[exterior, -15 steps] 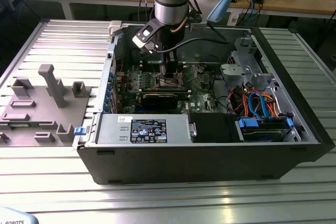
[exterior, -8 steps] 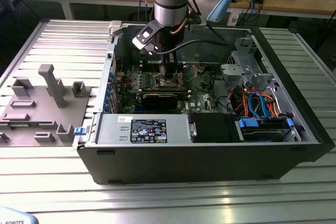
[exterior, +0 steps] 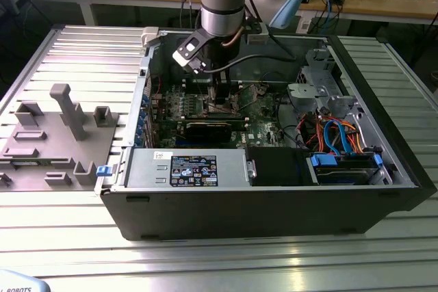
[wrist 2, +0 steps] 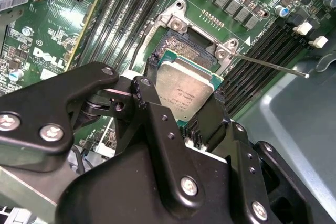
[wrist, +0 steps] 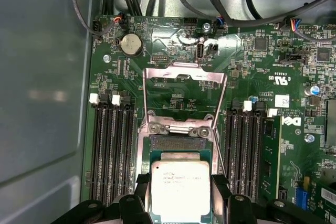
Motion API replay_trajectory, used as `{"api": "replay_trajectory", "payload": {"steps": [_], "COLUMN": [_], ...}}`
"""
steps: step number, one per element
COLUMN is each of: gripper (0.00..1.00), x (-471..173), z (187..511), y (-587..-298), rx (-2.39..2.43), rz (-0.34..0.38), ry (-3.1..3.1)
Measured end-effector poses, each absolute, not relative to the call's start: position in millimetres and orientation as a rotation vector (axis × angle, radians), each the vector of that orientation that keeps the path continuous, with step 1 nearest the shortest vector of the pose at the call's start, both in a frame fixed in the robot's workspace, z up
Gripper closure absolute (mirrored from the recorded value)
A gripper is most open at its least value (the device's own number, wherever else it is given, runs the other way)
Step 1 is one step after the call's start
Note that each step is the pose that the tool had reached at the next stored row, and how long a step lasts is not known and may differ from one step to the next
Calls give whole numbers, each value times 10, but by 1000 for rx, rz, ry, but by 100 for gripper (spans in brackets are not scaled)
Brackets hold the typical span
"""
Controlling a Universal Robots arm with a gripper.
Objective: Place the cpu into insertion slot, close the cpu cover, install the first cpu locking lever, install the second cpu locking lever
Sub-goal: 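Place the cpu into insertion slot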
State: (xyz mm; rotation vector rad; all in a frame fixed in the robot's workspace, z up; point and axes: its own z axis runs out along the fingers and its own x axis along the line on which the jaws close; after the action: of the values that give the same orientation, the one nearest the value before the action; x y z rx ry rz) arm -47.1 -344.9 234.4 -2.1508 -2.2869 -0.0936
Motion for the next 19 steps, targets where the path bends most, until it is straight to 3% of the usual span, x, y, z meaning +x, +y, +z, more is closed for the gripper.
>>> {"api": "replay_trajectory", "payload": {"steps": [19], "gripper": [46], "x": [-471], "z": [2283], "y": [-3449], "rx": [-2151], "rz": [-93], "ry": [-2287]}}
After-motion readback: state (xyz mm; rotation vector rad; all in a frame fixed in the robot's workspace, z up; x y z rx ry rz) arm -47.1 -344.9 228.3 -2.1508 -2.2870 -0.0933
